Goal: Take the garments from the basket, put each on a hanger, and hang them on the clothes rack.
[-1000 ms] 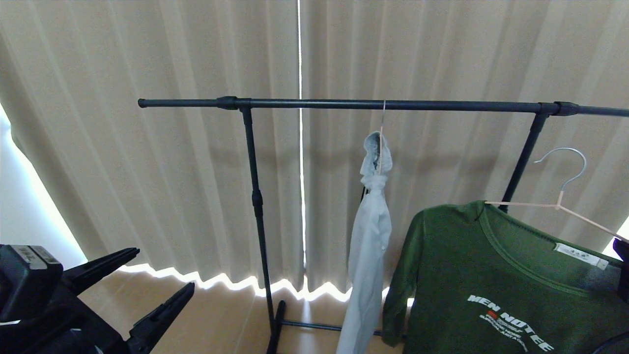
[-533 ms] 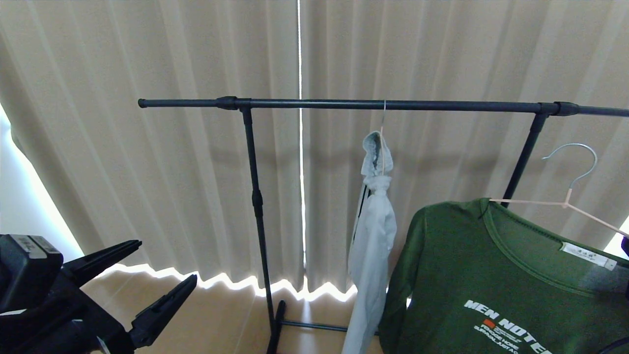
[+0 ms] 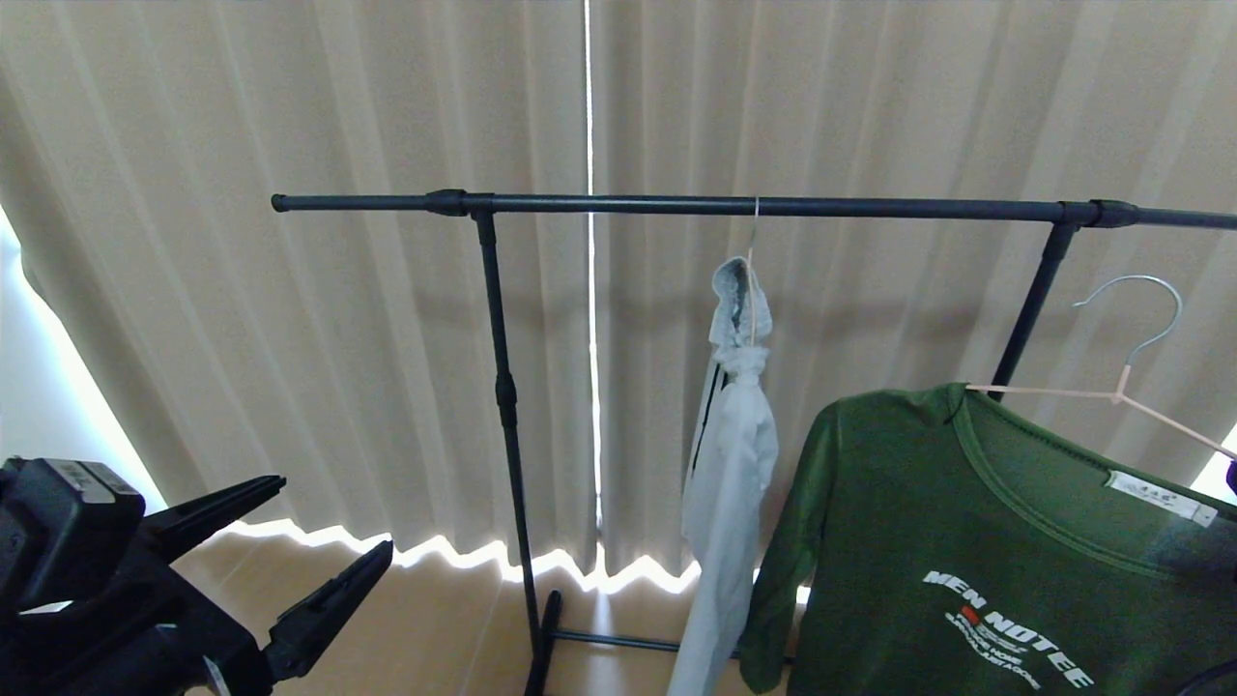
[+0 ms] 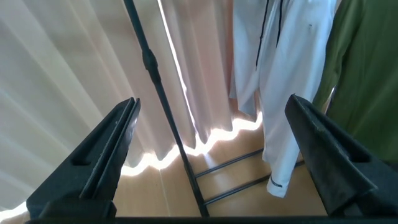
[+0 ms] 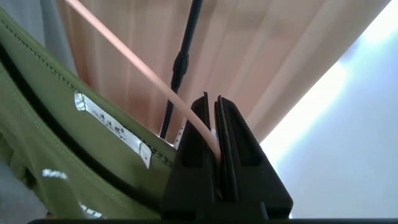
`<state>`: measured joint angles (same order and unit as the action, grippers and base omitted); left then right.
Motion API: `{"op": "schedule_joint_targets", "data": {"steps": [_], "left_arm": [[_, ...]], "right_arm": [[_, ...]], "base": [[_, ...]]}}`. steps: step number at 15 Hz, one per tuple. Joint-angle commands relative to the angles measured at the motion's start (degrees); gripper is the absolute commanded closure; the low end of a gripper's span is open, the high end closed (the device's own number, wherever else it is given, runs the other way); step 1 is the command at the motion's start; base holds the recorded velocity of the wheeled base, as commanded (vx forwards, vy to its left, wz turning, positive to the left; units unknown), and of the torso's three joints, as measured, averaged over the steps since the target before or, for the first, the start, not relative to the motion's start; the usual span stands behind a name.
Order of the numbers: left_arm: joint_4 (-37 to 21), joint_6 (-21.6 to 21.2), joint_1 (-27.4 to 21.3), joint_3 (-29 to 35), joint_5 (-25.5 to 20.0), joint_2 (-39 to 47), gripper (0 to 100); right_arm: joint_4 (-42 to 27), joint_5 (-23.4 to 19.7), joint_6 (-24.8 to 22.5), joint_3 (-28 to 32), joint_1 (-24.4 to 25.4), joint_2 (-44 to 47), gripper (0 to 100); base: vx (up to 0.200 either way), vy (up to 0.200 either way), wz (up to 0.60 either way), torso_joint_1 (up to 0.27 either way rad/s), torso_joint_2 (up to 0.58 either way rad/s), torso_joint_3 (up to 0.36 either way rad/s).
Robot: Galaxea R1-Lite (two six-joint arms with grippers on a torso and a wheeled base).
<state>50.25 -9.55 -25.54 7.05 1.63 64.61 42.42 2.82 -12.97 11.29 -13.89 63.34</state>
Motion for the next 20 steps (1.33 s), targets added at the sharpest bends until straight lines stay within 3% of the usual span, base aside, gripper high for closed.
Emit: {"op": "schedule_joint_targets", "data": {"steps": [1,13,18,20], "left_arm": [[0.11,0.05,0.05,0.07,0.04,0.25,0],[0.11,-0.47,0.05,-0.81,0.04,-0.01,0],[0.38,-0.74,0.05,-0.28,0.04,-0.27,0],[0.29,-0.65,0.05,-0.54,0.04,-1.59,0]], "right_arm": [[-0.06,0.00,-0.04,-0.21,0.00,0.29,100],[-0.15,0.00,-0.04,-0.30,0.00,0.20,100],[-0.06,-0.18,0.14,0.49,0.26,0.99,100],[-0.41,0.52,-0.21,7.26,0.35,4.77,100]], "base": [[0.200,0.000,0.00,0.007,0.00,0.002],[0.200,0.000,0.00,-0.001,0.00,0.003],[0.000,0.000,0.00,0.000,0.00,0.000],[0.000,0.000,0.00,0.000,0.00,0.000]]}}
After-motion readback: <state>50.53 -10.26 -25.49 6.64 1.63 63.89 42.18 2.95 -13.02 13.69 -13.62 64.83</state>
